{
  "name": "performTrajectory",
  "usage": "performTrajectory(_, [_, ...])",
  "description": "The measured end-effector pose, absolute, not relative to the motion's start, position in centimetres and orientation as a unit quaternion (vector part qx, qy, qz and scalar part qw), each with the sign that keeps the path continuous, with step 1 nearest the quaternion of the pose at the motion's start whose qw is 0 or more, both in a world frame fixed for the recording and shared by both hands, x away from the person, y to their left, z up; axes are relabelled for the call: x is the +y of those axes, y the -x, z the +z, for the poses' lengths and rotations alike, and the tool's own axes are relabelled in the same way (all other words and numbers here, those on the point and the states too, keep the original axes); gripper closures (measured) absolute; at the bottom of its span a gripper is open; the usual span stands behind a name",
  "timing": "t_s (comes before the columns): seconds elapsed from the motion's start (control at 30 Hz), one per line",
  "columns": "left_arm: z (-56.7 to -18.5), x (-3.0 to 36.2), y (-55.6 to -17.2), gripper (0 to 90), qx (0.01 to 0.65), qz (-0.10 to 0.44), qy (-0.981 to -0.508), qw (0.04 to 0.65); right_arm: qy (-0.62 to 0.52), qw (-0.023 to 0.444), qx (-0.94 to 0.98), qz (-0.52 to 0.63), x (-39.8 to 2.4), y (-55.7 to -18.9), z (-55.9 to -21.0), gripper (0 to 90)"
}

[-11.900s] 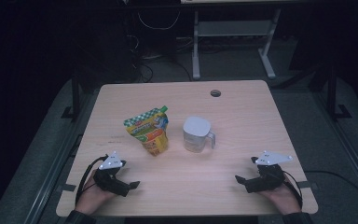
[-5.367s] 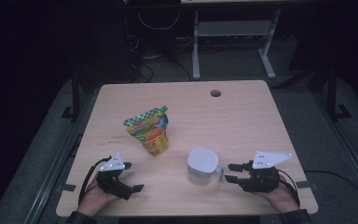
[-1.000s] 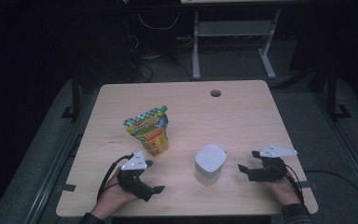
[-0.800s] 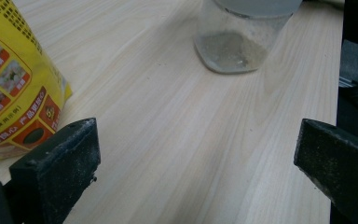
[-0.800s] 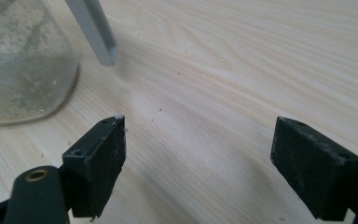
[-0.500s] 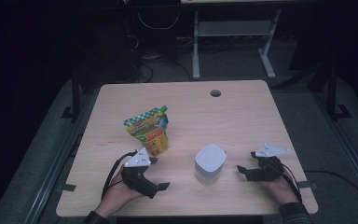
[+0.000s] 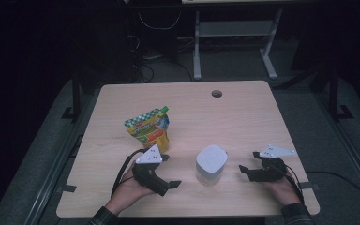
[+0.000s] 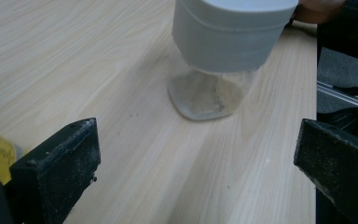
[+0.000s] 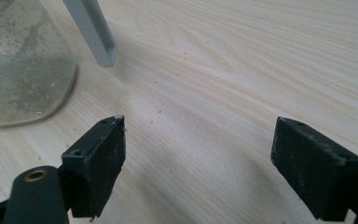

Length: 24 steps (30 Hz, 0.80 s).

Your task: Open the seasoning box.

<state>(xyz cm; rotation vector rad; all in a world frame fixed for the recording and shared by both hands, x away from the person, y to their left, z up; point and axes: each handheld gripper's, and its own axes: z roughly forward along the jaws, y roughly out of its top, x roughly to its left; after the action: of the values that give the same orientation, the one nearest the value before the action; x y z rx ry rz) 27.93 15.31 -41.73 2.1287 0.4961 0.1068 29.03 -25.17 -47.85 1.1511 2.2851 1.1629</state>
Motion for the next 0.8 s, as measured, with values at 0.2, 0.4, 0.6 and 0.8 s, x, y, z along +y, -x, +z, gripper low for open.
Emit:
performTrajectory(0.2, [-41.5, 14.3, -28.2, 0.0, 0.193, 0.039, -0.864, 0.463, -0.402, 0.168, 0.801, 0.411, -25.2, -28.8, -47.8, 17.1])
performTrajectory(0.4, [-41.2, 13.2, -28.5, 0.0, 0.186, 0.038, -0.863, 0.467, -0.402, 0.17, 0.797, 0.417, -25.3, -28.6, -47.5, 17.0])
performTrajectory(0.6, [-41.2, 12.0, -28.6, 0.0, 0.182, 0.034, -0.864, 0.468, -0.398, 0.172, 0.799, 0.418, -25.2, -28.6, -47.4, 17.1])
performTrajectory(0.8, [-41.2, 10.7, -28.7, 0.0, 0.175, 0.027, -0.865, 0.47, -0.4, 0.174, 0.796, 0.419, -25.3, -28.6, -47.3, 17.1])
